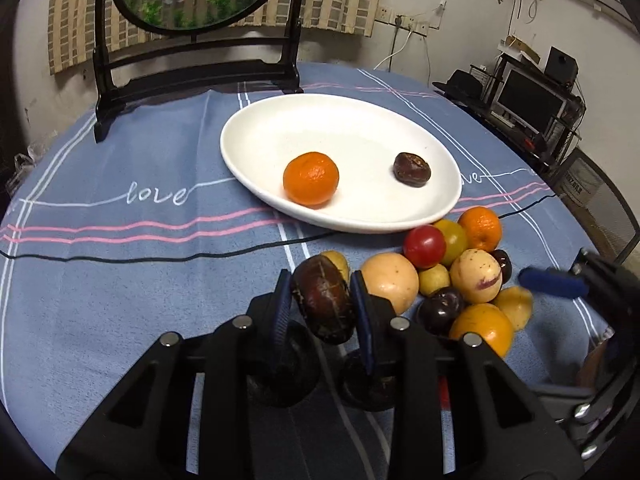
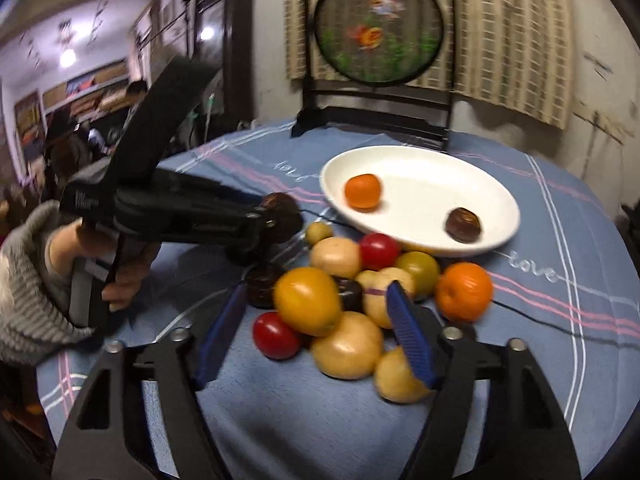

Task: Organize fruits
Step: 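Place the brown fruit on the plate with the left gripper while the right places a small orange fruit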

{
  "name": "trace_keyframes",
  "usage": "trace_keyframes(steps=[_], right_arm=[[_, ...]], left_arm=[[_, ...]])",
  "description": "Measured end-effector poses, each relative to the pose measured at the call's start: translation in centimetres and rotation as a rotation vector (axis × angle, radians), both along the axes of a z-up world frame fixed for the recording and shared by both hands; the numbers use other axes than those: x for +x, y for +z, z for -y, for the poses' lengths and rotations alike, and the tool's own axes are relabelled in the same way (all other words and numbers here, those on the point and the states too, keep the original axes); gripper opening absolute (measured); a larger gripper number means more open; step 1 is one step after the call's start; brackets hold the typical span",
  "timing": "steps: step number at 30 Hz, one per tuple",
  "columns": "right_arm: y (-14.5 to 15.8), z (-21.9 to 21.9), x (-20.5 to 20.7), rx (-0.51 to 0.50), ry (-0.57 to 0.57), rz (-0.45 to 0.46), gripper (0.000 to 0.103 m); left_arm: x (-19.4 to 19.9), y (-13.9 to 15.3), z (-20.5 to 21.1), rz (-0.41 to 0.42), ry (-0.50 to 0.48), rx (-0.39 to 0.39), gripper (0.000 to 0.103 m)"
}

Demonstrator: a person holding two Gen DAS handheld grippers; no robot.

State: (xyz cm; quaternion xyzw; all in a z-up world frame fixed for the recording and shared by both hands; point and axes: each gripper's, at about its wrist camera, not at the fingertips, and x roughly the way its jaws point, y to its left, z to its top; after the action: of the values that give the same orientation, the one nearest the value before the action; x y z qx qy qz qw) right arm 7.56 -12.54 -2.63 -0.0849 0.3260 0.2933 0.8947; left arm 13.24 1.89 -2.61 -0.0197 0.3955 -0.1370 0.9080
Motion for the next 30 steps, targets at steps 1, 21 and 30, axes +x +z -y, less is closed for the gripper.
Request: trace_keyframes(steps=[1, 21, 30], right_arm=[[-0.3, -0.4, 0.3, -0.011, 0.003, -0.009, 0.063], [4.3, 5.8, 9.5, 0.195, -0.228, -0.053, 0.039], [-0.5, 5.9, 19.4, 0.169, -0.304, -0.197, 0.039]], left_arm=[[0.1, -0.2, 0.0, -0.007, -0.003, -0.004, 0.03], [5.3, 4.6, 1.2, 0.084, 0.047, -0.026, 0.03], [13.8, 1.9, 0.9, 0.006, 0.102, -0.031, 0.03]])
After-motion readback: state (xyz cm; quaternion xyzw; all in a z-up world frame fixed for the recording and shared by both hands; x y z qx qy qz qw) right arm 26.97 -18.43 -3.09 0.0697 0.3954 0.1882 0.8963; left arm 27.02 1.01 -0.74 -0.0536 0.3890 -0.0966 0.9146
